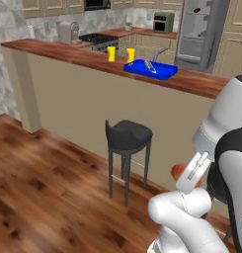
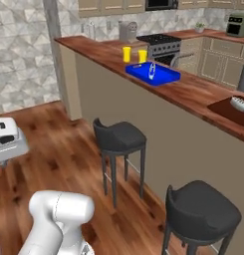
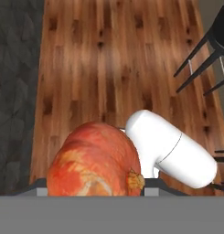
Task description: Gather the squash and lemon wedge from the fridge and place them on a tray on the dining counter. Then gather the steak and chicken drumstick from the fridge and place them on the other tray.
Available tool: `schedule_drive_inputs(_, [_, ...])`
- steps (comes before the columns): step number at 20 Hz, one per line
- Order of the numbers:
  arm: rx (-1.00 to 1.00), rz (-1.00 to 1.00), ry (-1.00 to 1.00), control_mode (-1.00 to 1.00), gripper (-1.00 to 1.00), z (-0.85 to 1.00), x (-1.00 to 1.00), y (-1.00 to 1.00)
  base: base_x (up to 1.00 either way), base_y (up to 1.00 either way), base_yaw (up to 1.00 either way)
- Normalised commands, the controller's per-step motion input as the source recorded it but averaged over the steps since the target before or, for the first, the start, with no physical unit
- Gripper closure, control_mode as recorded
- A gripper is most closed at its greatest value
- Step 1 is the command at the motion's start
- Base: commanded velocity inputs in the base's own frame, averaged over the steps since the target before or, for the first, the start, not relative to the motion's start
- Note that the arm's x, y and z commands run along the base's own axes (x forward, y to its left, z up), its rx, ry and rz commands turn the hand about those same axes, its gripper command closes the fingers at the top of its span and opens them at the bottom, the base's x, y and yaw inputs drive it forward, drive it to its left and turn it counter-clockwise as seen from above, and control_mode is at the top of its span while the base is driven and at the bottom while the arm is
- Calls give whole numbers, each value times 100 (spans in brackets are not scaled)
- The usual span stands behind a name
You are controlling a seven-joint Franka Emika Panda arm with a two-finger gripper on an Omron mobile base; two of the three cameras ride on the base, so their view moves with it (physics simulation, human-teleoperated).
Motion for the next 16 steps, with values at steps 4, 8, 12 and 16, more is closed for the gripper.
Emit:
schedule_drive_inputs(4, [0, 0, 0, 100, 100, 0, 0, 0, 57, 49, -33])
schedule_drive_inputs(8, [0, 0, 0, 100, 100, 0, 0, 0, 57, 51, -34])
schedule_drive_inputs(12, [0, 0, 0, 100, 100, 0, 0, 0, 67, 59, -36])
schedule_drive_inputs(16, [0, 0, 0, 100, 100, 0, 0, 0, 65, 43, -36])
